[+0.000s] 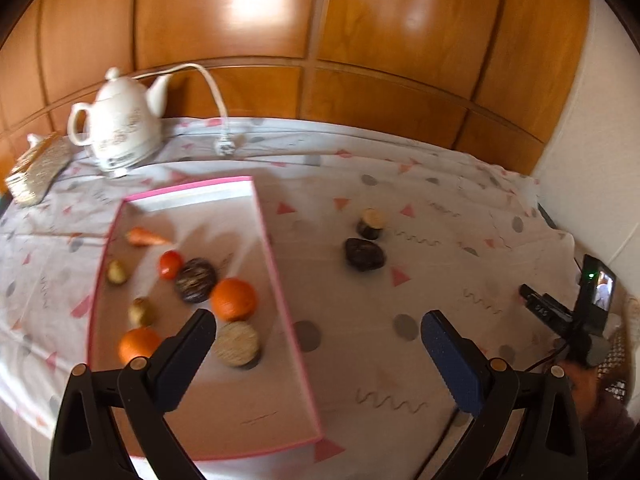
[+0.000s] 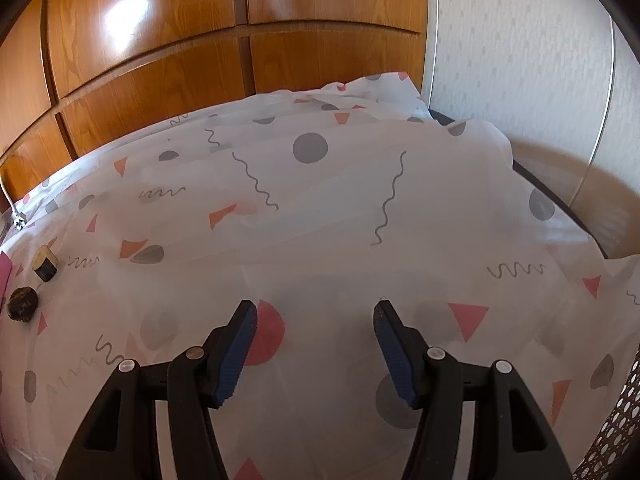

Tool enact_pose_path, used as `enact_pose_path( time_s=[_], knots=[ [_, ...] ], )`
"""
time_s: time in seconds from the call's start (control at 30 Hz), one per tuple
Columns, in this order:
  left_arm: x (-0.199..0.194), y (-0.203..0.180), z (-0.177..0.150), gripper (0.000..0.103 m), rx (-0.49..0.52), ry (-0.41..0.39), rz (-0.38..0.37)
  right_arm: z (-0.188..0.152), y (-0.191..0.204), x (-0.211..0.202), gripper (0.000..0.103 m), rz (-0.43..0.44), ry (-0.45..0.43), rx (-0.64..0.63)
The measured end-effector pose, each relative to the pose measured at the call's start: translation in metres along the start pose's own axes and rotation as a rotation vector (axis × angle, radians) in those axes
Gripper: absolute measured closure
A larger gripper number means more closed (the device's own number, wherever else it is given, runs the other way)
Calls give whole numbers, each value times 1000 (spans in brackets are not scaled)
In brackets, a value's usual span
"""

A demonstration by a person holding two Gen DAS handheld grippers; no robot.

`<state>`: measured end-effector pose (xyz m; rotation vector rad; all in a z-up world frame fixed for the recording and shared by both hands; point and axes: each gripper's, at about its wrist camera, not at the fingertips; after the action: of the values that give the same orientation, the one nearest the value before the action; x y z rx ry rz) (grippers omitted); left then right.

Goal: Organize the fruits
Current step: 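Move the left gripper over the dark brown round fruit on the cloth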

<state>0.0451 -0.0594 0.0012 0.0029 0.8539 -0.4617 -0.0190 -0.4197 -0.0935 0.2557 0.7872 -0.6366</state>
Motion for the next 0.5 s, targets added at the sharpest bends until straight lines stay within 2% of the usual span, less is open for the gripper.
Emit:
enact_pose_path(
  time_s=[0.1, 0.23, 0.3, 0.5],
  knots=[
    [16, -9, 9, 0, 34, 54, -17, -3, 0, 1, 41, 1, 3, -2],
    [39, -21, 23, 0, 71, 101, 33, -4, 0, 1, 41, 1, 0, -4],
    [50, -23, 29, 7, 62, 117, 51, -4, 0, 2, 41, 3, 0, -5],
    [86, -27, 45, 19, 26, 167, 36, -4, -1, 2, 41, 6, -2, -4]
  ],
)
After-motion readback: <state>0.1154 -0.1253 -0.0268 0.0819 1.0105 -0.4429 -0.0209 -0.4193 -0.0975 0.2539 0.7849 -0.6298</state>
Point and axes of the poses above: each gripper's, at about its wrist camera, not at the fingertips, and x roughly the way its jaws point, y to its left, z to its top, and after that the axes turned 3 degrees about -z, right-handed
